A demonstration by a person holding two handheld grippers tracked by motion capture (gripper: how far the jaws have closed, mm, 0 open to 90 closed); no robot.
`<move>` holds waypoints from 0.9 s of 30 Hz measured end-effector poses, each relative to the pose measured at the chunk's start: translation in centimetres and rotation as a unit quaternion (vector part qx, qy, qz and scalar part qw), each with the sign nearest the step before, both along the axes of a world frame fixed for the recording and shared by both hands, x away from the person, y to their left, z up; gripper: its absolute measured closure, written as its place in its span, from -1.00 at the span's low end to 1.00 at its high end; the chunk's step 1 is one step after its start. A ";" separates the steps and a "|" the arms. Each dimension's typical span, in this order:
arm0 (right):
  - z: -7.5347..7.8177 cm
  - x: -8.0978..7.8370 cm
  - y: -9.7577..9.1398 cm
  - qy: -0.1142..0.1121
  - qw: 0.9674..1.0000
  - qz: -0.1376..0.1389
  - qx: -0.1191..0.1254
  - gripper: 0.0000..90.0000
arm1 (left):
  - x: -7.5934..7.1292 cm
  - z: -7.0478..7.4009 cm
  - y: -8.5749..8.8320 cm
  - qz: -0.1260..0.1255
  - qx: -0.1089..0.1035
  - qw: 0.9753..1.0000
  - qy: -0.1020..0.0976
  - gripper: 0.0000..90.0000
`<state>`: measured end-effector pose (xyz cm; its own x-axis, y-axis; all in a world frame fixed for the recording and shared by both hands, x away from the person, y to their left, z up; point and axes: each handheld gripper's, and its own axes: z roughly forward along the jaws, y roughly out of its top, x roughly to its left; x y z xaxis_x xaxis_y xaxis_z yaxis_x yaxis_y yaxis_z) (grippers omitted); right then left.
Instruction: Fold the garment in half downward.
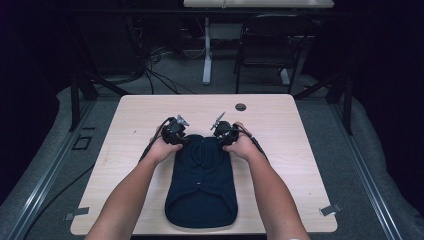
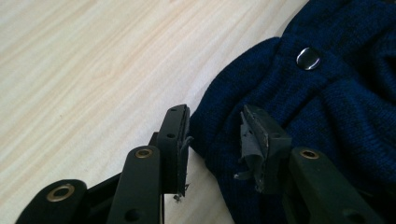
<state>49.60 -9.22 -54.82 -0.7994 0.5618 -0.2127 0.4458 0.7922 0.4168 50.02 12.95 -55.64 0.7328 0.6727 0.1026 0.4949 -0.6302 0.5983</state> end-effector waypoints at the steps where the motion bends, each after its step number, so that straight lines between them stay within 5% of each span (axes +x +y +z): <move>1: 0.0 0.0 0.0 0.000 1.000 -0.001 -0.001 0.26 | 0.0 0.0 0.0 0.001 0.001 1.000 -0.001 0.34; 12: 0.5 -0.6 0.2 0.003 1.000 0.023 -0.014 0.67 | -0.4 0.1 -0.3 -0.011 0.011 1.000 0.010 0.66; 27: 1.2 -1.0 -0.1 0.004 0.999 0.034 -0.005 0.76 | -0.7 0.7 -0.2 -0.013 0.023 1.000 0.006 0.77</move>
<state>48.61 -9.31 -53.64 -0.8374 0.5042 -0.2113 0.3942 0.8247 0.4057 49.31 12.78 -54.91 0.7514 0.6481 0.1239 0.4844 -0.6693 0.5634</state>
